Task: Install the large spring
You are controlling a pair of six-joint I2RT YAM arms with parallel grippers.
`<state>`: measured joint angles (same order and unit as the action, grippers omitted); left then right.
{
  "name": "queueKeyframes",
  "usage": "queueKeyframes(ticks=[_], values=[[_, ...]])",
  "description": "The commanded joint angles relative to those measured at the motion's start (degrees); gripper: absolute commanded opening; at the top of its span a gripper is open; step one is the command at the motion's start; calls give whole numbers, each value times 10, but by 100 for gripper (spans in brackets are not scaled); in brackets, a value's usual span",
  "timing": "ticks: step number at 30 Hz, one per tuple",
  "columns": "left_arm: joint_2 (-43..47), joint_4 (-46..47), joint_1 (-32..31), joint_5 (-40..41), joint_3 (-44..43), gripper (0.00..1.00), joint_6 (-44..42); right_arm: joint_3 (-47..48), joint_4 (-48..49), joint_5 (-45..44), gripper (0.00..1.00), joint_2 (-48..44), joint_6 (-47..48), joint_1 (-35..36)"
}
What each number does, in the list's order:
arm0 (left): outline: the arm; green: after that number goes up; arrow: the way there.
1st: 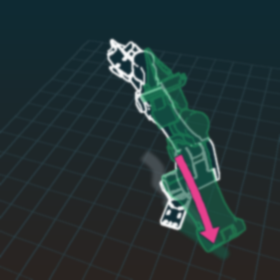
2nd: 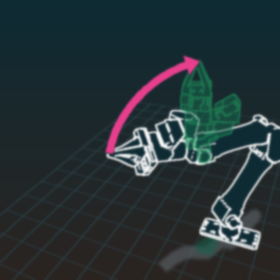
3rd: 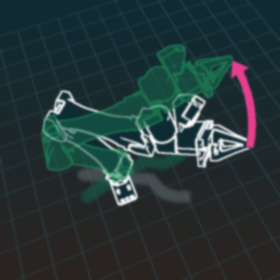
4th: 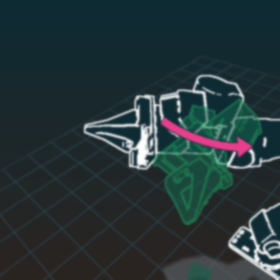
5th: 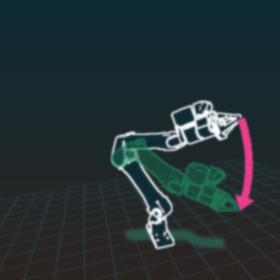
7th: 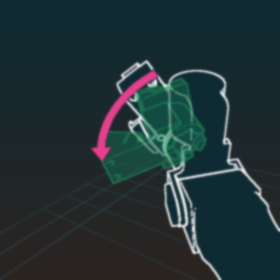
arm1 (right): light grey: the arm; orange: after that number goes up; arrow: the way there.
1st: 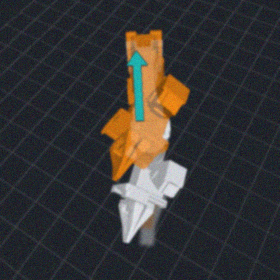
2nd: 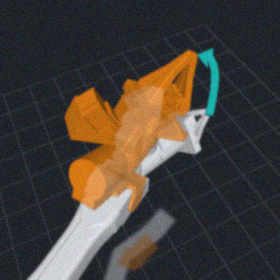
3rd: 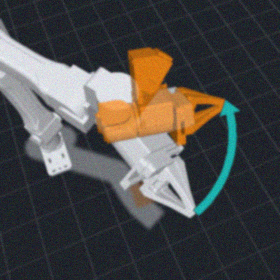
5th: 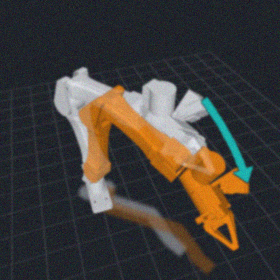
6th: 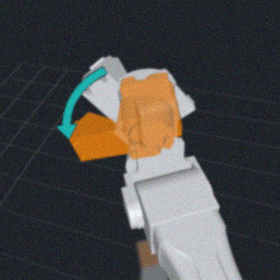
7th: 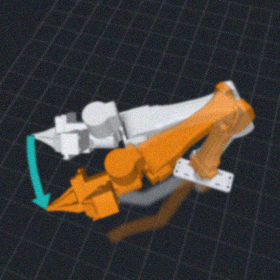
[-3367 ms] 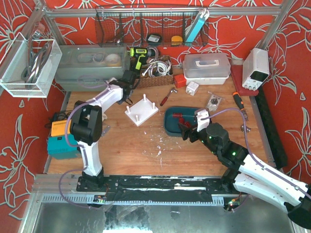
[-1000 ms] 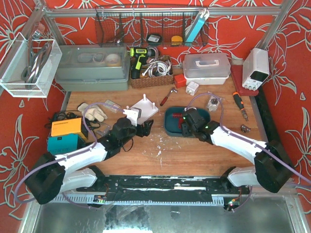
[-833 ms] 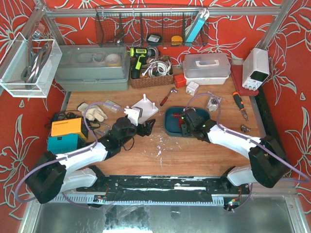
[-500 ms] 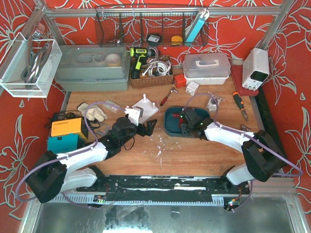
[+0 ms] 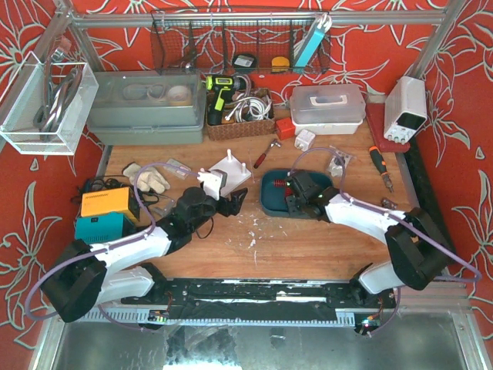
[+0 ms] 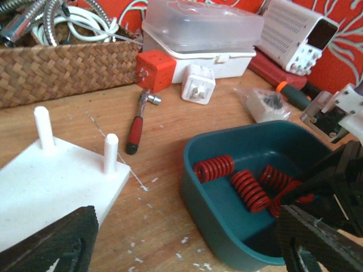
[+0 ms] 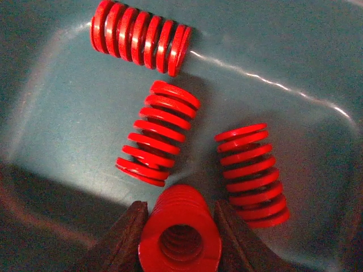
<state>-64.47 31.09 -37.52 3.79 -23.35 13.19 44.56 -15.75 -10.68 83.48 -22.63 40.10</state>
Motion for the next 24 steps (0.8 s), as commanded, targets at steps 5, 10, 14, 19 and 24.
queueKeyframes(ticks=[5,10,14,19,24], values=[[24,105,-6,-32,51,73,-52,65,-84,-24,0,-87,39,1],[48,187,-22,-93,97,63,-122,88,-125,30,0,-141,61,5],[52,254,-57,-122,135,61,-206,104,-157,94,0,-183,86,20],[30,264,-102,-117,133,65,-288,110,-167,175,0,-222,102,55],[6,259,-137,-83,114,68,-316,123,-174,185,0,-223,114,109]])
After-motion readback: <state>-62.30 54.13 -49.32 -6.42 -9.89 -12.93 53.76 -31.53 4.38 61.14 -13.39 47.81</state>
